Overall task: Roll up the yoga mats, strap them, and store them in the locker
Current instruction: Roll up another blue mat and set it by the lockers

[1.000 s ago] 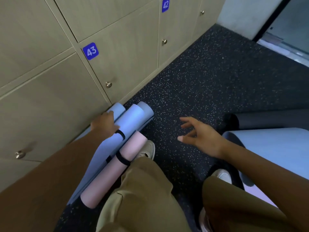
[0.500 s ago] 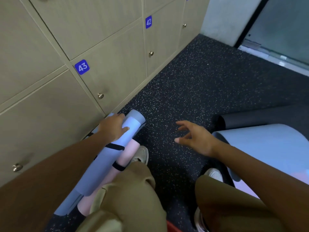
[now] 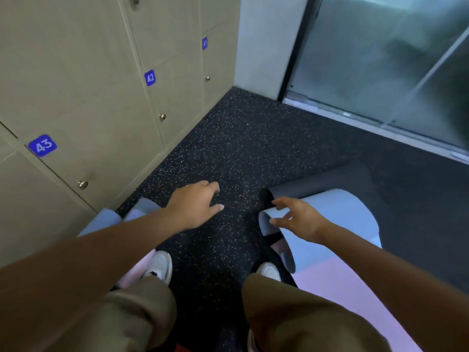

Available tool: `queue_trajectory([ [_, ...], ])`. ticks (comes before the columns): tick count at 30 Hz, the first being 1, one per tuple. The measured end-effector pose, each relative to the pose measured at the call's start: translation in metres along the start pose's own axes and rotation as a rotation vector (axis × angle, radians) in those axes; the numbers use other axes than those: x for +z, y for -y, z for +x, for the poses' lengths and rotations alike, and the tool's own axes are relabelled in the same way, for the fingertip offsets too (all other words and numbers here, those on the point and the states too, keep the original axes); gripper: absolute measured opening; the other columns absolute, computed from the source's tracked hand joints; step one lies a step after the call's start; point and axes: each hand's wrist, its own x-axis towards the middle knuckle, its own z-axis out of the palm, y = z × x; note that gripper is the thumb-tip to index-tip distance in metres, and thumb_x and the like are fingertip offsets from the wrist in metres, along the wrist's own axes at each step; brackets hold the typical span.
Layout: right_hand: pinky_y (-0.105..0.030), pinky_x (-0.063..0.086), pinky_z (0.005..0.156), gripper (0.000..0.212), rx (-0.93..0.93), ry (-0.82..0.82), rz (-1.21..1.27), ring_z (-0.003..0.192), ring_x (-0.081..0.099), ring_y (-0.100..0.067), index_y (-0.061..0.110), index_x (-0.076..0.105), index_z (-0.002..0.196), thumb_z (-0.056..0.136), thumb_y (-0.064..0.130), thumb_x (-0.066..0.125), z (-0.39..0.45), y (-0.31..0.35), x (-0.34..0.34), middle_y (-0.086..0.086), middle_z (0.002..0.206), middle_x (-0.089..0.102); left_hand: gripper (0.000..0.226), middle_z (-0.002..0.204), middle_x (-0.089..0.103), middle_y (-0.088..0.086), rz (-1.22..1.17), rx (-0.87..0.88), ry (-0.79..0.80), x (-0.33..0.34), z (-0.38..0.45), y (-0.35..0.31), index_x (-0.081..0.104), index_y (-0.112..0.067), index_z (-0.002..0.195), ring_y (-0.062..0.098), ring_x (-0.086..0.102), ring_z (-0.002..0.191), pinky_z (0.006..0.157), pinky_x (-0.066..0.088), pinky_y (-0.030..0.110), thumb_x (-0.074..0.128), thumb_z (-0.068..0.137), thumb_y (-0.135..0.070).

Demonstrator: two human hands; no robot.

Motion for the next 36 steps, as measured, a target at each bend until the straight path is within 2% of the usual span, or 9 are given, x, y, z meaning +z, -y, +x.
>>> queue_trajectory([
  [3,-0.032,0.049,0.096,0.063,0.104,-0.020,-0.040,0.114,0.059,-0.019,0.021,0.046,0.148,0.094,0.042,0.071,0.001,-0.048,0.002,-0.003,0.141,0.054,0.047,0.132,0.058,-0.004,-0.027,0.030,0.040,0.017,0.003,-0.031,0.051,-0.025,0.137,0.021,0.061,0.115,0.091,0.053,0.043,0.057,0.099,-0.053],
  [7,-0.043,0.043,0.109,0.073,0.191,-0.025,-0.209,0.138,0.040,-0.027,0.023,0.036,0.154,0.094,0.050,0.068,0.012,-0.100,0.025,-0.006,0.152,0.041,0.046,0.129,0.059,-0.007,-0.056,0.035,0.088,0.043,0.007,-0.052,0.052,-0.028,0.135,0.017,0.061,0.111,0.090,0.054,0.040,0.056,0.099,-0.056],
  [14,-0.057,0.034,0.116,0.116,0.287,0.076,-0.473,0.155,0.002,-0.035,0.030,-0.007,0.162,0.082,0.071,0.066,0.045,-0.133,0.086,-0.006,0.170,-0.003,0.042,0.124,0.062,-0.011,-0.140,-0.073,0.147,0.072,0.008,-0.051,0.055,-0.030,0.130,0.012,0.062,0.101,0.087,0.056,0.039,0.059,0.097,-0.056],
  [17,-0.059,0.026,0.118,0.119,0.365,0.135,-0.551,0.156,-0.006,-0.038,0.029,-0.017,0.160,0.083,0.076,0.061,0.055,-0.140,0.107,-0.008,0.169,-0.014,0.043,0.126,0.062,-0.011,-0.156,-0.086,0.170,0.075,0.010,-0.047,0.056,-0.030,0.132,0.012,0.063,0.103,0.088,0.056,0.038,0.059,0.097,-0.055],
  [22,-0.046,0.042,0.110,0.092,0.425,0.078,-0.564,0.149,0.019,-0.035,0.020,-0.002,0.161,0.098,0.061,0.051,0.060,-0.143,0.122,-0.009,0.167,0.008,0.044,0.128,0.061,-0.009,-0.119,-0.067,0.202,0.074,0.012,-0.045,0.054,-0.030,0.135,0.014,0.062,0.105,0.088,0.055,0.038,0.058,0.098,-0.054],
  [26,-0.040,0.047,0.102,0.078,0.474,0.055,-0.503,0.135,0.039,-0.032,0.016,0.022,0.153,0.093,0.040,0.065,0.056,-0.144,0.118,-0.008,0.153,0.030,0.044,0.126,0.063,-0.007,-0.129,-0.088,0.224,0.074,0.011,-0.042,0.054,-0.029,0.135,0.015,0.062,0.106,0.089,0.055,0.039,0.058,0.099,-0.054],
  [30,-0.037,0.048,0.094,0.036,0.428,-0.038,-0.512,0.122,0.053,-0.029,0.010,0.042,0.135,0.101,0.023,0.044,0.045,-0.138,0.107,-0.010,0.134,0.052,0.043,0.126,0.064,-0.008,-0.147,-0.100,0.213,0.071,0.008,-0.044,0.055,-0.029,0.135,0.014,0.063,0.106,0.089,0.055,0.038,0.058,0.099,-0.053],
  [33,-0.032,0.047,0.083,0.029,0.388,-0.095,-0.592,0.113,0.061,-0.027,0.009,0.050,0.124,0.096,0.014,0.055,0.035,-0.129,0.084,-0.008,0.122,0.061,0.042,0.123,0.066,-0.007,-0.166,-0.099,0.198,0.067,0.003,-0.046,0.056,-0.028,0.132,0.014,0.064,0.104,0.088,0.056,0.038,0.059,0.098,-0.053],
  [36,-0.032,0.047,0.080,0.023,0.375,-0.137,-0.670,0.107,0.066,-0.028,0.011,0.052,0.123,0.100,0.012,0.048,0.025,-0.119,0.044,-0.007,0.118,0.066,0.041,0.124,0.065,-0.008,-0.167,-0.081,0.175,0.058,-0.002,-0.052,0.056,-0.028,0.131,0.013,0.063,0.105,0.086,0.054,0.035,0.059,0.099,-0.052],
])
